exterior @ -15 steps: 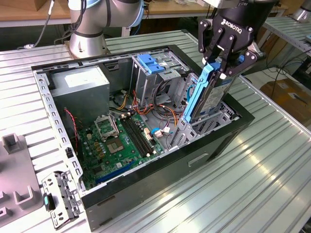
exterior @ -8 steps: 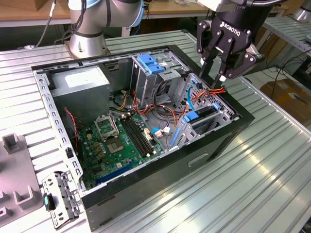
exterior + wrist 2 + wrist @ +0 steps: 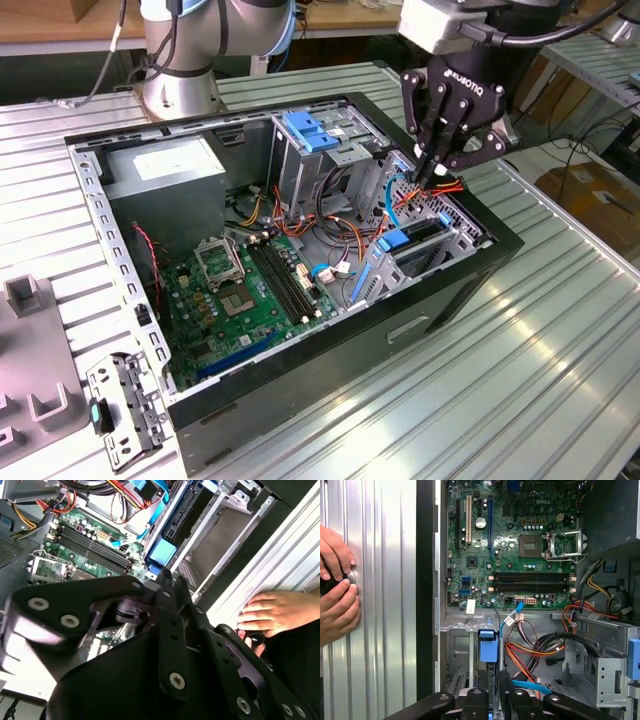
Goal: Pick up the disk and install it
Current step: 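Insert the disk into the insertion slot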
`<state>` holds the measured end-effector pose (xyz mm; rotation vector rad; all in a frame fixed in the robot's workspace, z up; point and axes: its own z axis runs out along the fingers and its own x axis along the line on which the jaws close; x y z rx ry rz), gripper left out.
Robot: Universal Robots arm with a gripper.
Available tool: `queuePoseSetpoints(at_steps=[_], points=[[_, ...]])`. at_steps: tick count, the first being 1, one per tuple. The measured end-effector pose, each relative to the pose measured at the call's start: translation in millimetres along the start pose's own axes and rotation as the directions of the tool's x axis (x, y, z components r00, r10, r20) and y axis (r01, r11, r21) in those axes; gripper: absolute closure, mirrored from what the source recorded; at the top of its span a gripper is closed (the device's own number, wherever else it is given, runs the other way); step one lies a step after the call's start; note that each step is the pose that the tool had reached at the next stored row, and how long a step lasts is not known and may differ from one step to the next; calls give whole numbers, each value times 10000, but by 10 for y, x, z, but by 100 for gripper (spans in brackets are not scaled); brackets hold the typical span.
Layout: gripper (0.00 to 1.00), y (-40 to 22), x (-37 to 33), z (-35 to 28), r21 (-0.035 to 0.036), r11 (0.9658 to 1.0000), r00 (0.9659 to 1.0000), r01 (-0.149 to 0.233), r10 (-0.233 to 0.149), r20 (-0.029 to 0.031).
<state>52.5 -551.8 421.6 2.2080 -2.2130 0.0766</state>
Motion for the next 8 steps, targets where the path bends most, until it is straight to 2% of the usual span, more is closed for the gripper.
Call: queuePoseSetpoints(at_steps=[1, 2, 3, 8], points=[[82, 1, 12, 19, 0, 10000, 10000, -1, 1, 0], [88, 1, 24, 38, 0, 10000, 10000, 0, 0, -1], [89, 1, 36, 58, 0, 10000, 10000, 0, 0, 1], [89, 2, 85, 156, 0, 10000, 10000, 0, 0, -1]])
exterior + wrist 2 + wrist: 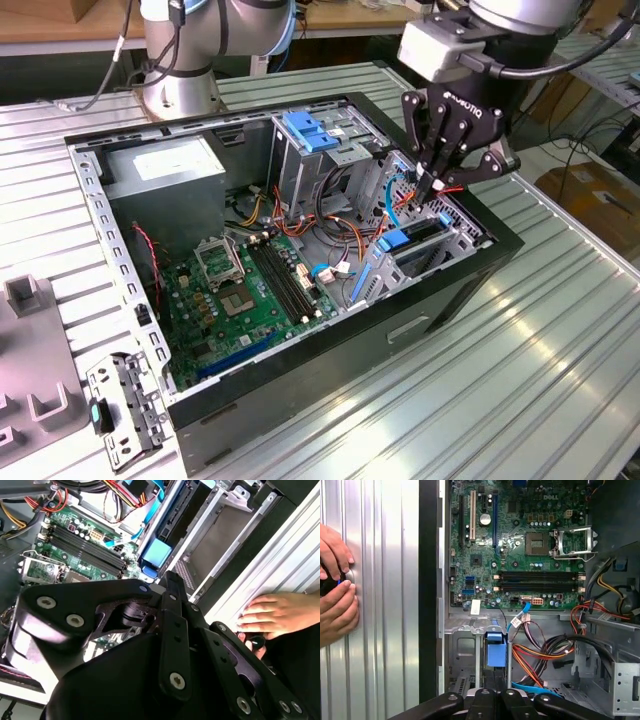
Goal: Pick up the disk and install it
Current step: 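Insert the disk into the insertion slot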
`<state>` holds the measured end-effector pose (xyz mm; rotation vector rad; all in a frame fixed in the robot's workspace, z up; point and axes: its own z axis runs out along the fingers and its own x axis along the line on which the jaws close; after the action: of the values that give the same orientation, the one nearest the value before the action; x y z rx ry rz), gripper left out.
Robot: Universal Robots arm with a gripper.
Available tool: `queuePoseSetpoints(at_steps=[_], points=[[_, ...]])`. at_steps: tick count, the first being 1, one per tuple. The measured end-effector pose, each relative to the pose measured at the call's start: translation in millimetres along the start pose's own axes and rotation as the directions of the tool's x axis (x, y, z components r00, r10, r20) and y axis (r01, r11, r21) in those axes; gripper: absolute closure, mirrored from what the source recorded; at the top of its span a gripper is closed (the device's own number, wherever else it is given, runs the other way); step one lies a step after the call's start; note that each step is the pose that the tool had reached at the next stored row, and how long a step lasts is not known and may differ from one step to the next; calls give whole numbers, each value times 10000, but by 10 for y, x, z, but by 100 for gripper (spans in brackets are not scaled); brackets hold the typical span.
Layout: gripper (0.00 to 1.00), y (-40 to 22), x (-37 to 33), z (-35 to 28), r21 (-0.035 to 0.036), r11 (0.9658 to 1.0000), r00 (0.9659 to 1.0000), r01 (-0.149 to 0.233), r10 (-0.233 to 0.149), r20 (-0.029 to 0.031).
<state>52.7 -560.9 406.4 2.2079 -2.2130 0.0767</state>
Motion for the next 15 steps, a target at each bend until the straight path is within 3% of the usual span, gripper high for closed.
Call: queuePoseSetpoints(at_steps=[10, 15], points=[[89, 2, 72, 244, 0, 10000, 10000, 0, 0, 2], [89, 2, 71, 247, 0, 10000, 10000, 0, 0, 1]])
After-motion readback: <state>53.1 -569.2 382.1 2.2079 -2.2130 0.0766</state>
